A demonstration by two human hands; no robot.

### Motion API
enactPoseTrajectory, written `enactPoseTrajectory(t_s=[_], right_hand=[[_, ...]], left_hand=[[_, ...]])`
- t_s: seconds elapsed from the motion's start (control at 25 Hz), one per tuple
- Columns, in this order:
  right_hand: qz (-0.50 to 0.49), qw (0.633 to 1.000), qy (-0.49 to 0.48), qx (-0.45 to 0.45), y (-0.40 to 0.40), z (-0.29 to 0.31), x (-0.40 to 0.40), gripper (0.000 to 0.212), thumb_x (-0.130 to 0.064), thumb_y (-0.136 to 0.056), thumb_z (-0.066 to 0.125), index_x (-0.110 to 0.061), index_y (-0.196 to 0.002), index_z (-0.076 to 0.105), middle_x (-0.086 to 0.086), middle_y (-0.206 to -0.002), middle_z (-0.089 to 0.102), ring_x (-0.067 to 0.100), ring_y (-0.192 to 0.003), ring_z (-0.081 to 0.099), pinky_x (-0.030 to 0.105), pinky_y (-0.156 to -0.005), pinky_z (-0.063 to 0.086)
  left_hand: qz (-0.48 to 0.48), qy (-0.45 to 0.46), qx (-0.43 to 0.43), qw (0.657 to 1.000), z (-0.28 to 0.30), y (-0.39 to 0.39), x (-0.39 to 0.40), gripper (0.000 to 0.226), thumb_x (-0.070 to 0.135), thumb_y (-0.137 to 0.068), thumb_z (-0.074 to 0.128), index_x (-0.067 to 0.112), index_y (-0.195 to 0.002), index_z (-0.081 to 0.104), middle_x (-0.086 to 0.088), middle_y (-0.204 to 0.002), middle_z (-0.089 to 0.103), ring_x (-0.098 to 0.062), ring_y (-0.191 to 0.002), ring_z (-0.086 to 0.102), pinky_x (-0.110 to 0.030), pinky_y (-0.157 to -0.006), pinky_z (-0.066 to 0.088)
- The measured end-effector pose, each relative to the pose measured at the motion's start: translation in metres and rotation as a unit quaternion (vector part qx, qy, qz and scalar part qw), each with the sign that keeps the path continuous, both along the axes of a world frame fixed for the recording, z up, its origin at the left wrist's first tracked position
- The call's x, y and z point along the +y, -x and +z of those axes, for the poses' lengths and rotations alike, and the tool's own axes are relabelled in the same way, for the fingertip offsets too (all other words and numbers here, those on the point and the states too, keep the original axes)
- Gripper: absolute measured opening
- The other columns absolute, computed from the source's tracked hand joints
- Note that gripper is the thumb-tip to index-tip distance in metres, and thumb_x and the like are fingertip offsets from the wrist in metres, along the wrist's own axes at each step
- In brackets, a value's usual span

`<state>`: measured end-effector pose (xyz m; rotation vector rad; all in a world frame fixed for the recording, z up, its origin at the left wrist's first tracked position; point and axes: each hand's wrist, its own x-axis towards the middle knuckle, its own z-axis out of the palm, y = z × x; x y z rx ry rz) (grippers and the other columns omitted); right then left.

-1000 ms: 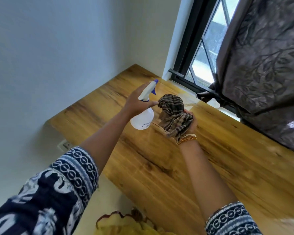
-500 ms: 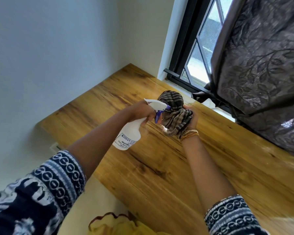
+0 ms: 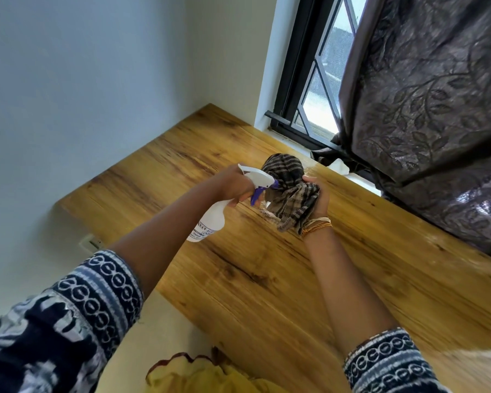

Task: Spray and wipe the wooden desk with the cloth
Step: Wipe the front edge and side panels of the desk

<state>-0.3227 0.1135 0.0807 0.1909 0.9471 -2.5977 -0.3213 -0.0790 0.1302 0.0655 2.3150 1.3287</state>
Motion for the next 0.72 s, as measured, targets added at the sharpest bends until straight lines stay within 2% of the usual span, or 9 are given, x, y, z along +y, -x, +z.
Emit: enactPoseTrajectory(t_s=[0.12, 0.2, 0.28, 0.36, 0.44, 0.52, 0.6, 0.72], right_hand=[[-0.001, 1.000, -0.007, -0.002, -0.004, 0.003, -0.001, 0.042, -0.030, -0.078, 0.049, -0.002, -0.106, 0.062, 0.017, -0.098, 0.066, 0.032, -0.086, 0.064, 0.037, -0.082, 0.053], [-0.006, 1.000, -0.011, -0.007, -0.008, 0.006, 0.000, 0.039, -0.029, -0.086, 0.039, -0.002, -0.101, 0.063, 0.016, -0.092, 0.067, 0.031, -0.081, 0.066, 0.036, -0.077, 0.055], [-0.004, 1.000, -0.010, -0.012, -0.010, 0.010, 0.000, 0.043, -0.029, -0.089, 0.035, -0.002, -0.095, 0.068, 0.016, -0.089, 0.068, 0.031, -0.079, 0.066, 0.035, -0.074, 0.056], [-0.004, 1.000, -0.011, -0.014, -0.010, 0.011, -0.001, 0.042, -0.029, -0.083, 0.041, -0.002, -0.090, 0.072, 0.017, -0.091, 0.068, 0.032, -0.081, 0.066, 0.036, -0.075, 0.056], [-0.020, 1.000, -0.012, -0.020, -0.010, 0.011, 0.000, 0.040, -0.029, -0.080, 0.044, -0.003, -0.089, 0.073, 0.016, -0.092, 0.067, 0.031, -0.081, 0.066, 0.036, -0.077, 0.056], [-0.035, 0.999, -0.016, -0.024, -0.012, 0.010, 0.002, 0.041, -0.028, -0.085, 0.040, -0.004, -0.087, 0.073, 0.014, -0.089, 0.068, 0.029, -0.078, 0.067, 0.034, -0.075, 0.055], [-0.039, 0.999, -0.009, -0.019, -0.014, 0.013, 0.003, 0.039, -0.027, -0.083, 0.042, -0.003, -0.084, 0.073, 0.014, -0.086, 0.068, 0.029, -0.074, 0.067, 0.034, -0.071, 0.057], [-0.056, 0.998, -0.011, -0.016, -0.015, 0.015, 0.006, 0.037, -0.025, -0.082, 0.043, -0.003, -0.078, 0.073, 0.014, -0.080, 0.070, 0.029, -0.067, 0.069, 0.033, -0.063, 0.059]], left_hand=[[0.019, -0.026, 0.002, 0.999, 0.011, -0.012, 0.006, 0.035, -0.001, -0.047, 0.042, 0.011, -0.066, 0.069, -0.025, -0.072, 0.064, -0.026, -0.046, 0.043, -0.024, -0.041, 0.031], [0.023, -0.036, 0.002, 0.999, 0.017, -0.017, 0.009, 0.027, -0.008, -0.056, 0.039, 0.006, -0.061, 0.062, -0.019, -0.060, 0.060, -0.021, -0.040, 0.044, -0.021, -0.037, 0.026], [0.026, -0.047, -0.001, 0.999, 0.022, -0.020, 0.009, 0.022, -0.009, -0.058, 0.037, -0.001, -0.059, 0.057, -0.016, -0.055, 0.052, -0.016, -0.033, 0.037, -0.020, -0.034, 0.023], [0.027, -0.051, -0.004, 0.998, 0.019, -0.022, 0.006, 0.022, -0.009, -0.056, 0.038, -0.005, -0.063, 0.059, -0.014, -0.052, 0.052, -0.016, -0.033, 0.035, -0.023, -0.039, 0.026], [0.040, -0.038, -0.019, 0.998, 0.016, -0.023, 0.003, 0.032, -0.012, -0.058, 0.039, 0.002, -0.076, 0.062, -0.008, -0.047, 0.052, -0.019, -0.036, 0.037, -0.027, -0.045, 0.031], [0.040, -0.038, -0.015, 0.998, 0.016, -0.024, 0.003, 0.038, -0.019, -0.067, 0.038, 0.009, -0.079, 0.061, -0.004, -0.045, 0.052, -0.020, -0.041, 0.043, -0.027, -0.048, 0.037], [0.052, -0.073, 0.003, 0.996, 0.015, -0.022, 0.003, 0.041, -0.021, -0.074, 0.038, 0.013, -0.079, 0.062, 0.002, -0.055, 0.061, -0.014, -0.051, 0.053, -0.021, -0.049, 0.043], [0.085, -0.121, 0.038, 0.988, 0.008, -0.018, -0.001, 0.042, -0.013, -0.083, 0.044, 0.020, -0.097, 0.066, 0.004, -0.085, 0.066, -0.008, -0.075, 0.061, -0.014, -0.062, 0.047]])
